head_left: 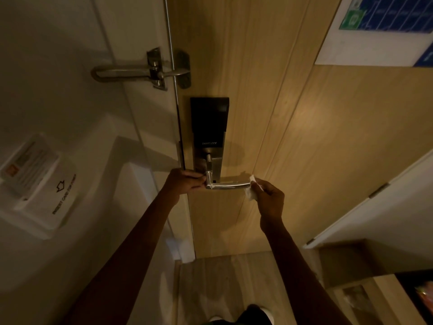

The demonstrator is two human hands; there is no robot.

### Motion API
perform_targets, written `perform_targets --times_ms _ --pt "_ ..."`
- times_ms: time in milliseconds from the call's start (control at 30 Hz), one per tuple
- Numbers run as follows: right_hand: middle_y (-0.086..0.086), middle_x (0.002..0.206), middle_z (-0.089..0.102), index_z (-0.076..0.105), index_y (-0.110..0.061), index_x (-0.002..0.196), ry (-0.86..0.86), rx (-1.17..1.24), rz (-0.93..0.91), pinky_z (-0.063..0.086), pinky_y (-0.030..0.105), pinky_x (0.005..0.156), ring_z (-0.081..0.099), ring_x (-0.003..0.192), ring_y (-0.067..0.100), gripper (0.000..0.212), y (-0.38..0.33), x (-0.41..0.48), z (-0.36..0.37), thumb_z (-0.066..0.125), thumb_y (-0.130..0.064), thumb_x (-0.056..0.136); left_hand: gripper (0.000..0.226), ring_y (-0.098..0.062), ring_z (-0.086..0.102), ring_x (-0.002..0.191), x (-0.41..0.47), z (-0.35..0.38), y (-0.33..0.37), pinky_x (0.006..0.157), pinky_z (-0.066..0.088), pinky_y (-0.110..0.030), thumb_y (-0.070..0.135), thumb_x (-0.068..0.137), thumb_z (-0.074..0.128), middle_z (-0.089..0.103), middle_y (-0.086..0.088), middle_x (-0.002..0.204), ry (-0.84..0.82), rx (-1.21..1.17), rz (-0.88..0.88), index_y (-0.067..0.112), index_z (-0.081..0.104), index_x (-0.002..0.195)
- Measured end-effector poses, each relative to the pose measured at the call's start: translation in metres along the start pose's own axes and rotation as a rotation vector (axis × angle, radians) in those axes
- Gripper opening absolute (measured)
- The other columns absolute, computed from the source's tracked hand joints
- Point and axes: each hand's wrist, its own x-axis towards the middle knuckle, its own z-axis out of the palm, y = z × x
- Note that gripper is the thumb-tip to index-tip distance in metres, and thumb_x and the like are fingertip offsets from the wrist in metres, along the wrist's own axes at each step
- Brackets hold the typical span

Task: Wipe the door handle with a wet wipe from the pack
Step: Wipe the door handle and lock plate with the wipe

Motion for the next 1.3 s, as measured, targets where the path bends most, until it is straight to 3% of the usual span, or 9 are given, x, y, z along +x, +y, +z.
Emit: perform_targets --times_ms 167,333,567,700,900,1033,1100,1200,1300 --pt "0.010 0.093 0.077 0.078 -0.013 0.095 -0.073 0.037 -0.016 0.058 0.041 0.087 0.072 0.093 0.026 0.011 -0.008 -0.010 -0.018 0.073 -0.013 0.085 0.024 -0.013 0.074 0.066 -0.001 0.001 0.001 0.064 0.060 -0.020 -0.008 0.080 0.068 0.072 -0.019 0.093 0.010 -0.013 -0.014 -0.012 0.066 0.104" --pt "0.022 0.105 0.072 0.070 0.000 0.112 -0.082 0.136 -0.030 0.055 0.038 0.087 0.069 0.097 0.029 0.024 -0.027 0.015 -0.032 0.067 -0.004 0.088 0.022 -0.011 0.073 0.062 0.000 0.002 0.000 0.066 0.061 -0.023 -0.013 0.081 0.063 0.075 0.000 0.066 -0.008 -0.066 -0.016 -0.016 0.063 0.103" --pt "0.019 0.109 0.070 0.072 -0.003 0.108 -0.294 -0.143 0.064 0.052 0.037 0.073 0.065 0.093 0.029 0.020 -0.032 0.039 -0.014 0.067 -0.003 0.089 0.024 -0.013 0.074 0.069 -0.001 0.002 -0.001 0.064 0.060 -0.020 -0.007 0.081 0.068 0.071 -0.015 0.093 0.001 -0.038 0.002 -0.009 0.067 0.104" --pt "0.019 0.109 0.072 0.073 0.002 0.104 -0.342 -0.221 -0.114 0.056 0.045 0.082 0.069 0.092 0.030 0.017 -0.034 0.034 -0.010 0.067 -0.002 0.089 0.023 -0.023 0.072 0.086 0.001 0.000 -0.004 0.069 0.061 -0.023 -0.005 0.080 0.069 0.071 -0.020 0.098 0.000 -0.026 0.014 -0.006 0.068 0.103" --pt "0.010 0.096 0.077 0.076 -0.008 0.101 -0.264 -0.325 -0.275 0.058 0.039 0.076 0.072 0.087 0.021 0.014 -0.034 0.030 -0.019 0.067 -0.009 0.090 0.026 -0.010 0.073 0.070 0.004 -0.001 -0.006 0.067 0.060 -0.020 -0.005 0.081 0.069 0.070 -0.018 0.102 0.006 0.034 0.032 -0.008 0.067 0.106" --pt "-0.007 0.092 0.075 0.075 -0.018 0.095 -0.184 -0.629 -0.517 0.057 0.025 0.073 0.068 0.082 0.006 0.011 -0.050 0.036 0.002 0.068 -0.013 0.088 0.025 -0.019 0.075 0.076 0.003 -0.002 -0.005 0.065 0.059 -0.019 -0.006 0.079 0.070 0.071 -0.019 0.100 0.006 0.014 0.032 -0.007 0.068 0.104" --pt "-0.004 0.095 0.075 0.073 -0.019 0.097 -0.268 -0.773 -0.553 0.055 0.021 0.067 0.068 0.080 0.007 0.011 -0.055 0.035 0.017 0.066 -0.014 0.090 0.027 -0.015 0.074 0.074 0.003 -0.002 -0.005 0.065 0.059 -0.018 -0.005 0.079 0.071 0.071 -0.021 0.102 0.008 0.014 0.023 -0.007 0.068 0.105" --pt "0.001 0.100 0.074 0.070 -0.012 0.094 -0.516 -0.853 -0.571 0.058 0.034 0.073 0.071 0.084 0.017 0.008 -0.056 0.030 0.029 0.064 -0.013 0.090 0.027 -0.011 0.073 0.070 0.002 0.000 -0.004 0.064 0.059 -0.018 -0.004 0.080 0.071 0.070 -0.022 0.105 0.015 0.023 0.007 -0.007 0.068 0.106" --pt "0.003 0.103 0.074 0.068 -0.009 0.097 -0.550 -0.822 -0.667 0.055 0.035 0.075 0.072 0.085 0.022 0.008 -0.053 0.017 0.034 0.062 -0.009 0.091 0.025 -0.015 0.071 0.074 0.001 -0.001 -0.002 0.073 0.061 -0.025 -0.004 0.080 0.071 0.070 -0.024 0.107 0.021 0.046 0.002 -0.006 0.069 0.105"
